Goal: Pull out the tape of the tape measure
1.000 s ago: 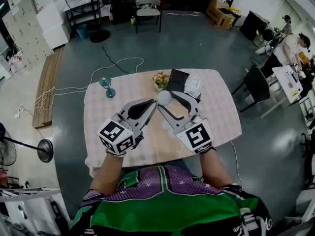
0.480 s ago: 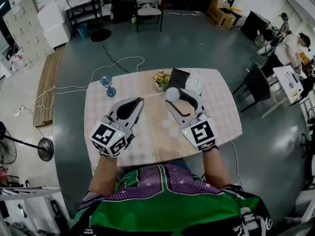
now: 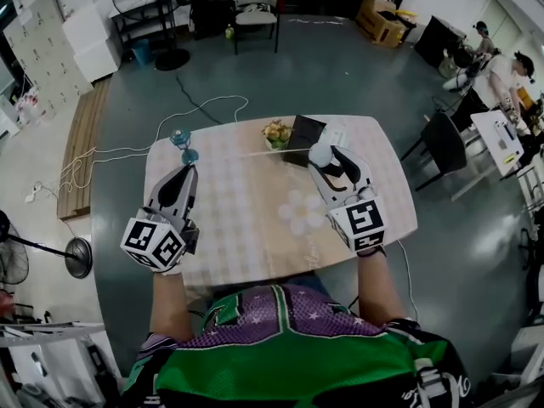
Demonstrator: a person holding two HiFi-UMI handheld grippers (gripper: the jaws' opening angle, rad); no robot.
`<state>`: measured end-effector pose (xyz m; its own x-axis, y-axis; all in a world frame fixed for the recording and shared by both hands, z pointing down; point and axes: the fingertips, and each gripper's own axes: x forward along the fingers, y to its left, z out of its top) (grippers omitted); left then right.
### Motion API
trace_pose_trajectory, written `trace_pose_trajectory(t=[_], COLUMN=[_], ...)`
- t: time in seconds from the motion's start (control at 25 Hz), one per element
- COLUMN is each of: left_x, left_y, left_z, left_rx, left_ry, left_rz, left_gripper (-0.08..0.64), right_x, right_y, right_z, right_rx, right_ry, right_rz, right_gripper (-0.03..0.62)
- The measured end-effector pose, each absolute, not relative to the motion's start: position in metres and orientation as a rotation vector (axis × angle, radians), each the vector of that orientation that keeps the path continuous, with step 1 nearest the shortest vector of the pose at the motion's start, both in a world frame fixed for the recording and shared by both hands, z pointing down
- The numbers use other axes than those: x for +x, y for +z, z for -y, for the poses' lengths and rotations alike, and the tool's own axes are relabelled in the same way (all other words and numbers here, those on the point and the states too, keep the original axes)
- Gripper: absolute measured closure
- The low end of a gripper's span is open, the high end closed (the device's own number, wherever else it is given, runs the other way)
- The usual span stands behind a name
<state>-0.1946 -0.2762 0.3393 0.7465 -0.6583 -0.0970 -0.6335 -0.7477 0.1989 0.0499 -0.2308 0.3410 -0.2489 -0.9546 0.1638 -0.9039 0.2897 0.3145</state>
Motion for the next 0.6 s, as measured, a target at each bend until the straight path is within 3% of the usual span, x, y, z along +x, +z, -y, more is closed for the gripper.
trace_pose_trajectory(t=[0.32, 0.6], left_x=[-0.265, -0.236], left_y=[0.360, 0.374], left_z=[0.293, 0.282], left_rx=[2.632, 2.679], left_ry=[-0.264, -0.234], left_rz=[1.283, 1.163], left_gripper=[0.529, 0.528], right_x=[0.090, 0.073], right_y=[0.352, 0.364], right_z=[0.222, 0.218], right_rx=[1.799, 1.756], right_ry=[-0.142, -0.126], right_rz=[2.163, 2.180], right_gripper=[0.374, 0.374])
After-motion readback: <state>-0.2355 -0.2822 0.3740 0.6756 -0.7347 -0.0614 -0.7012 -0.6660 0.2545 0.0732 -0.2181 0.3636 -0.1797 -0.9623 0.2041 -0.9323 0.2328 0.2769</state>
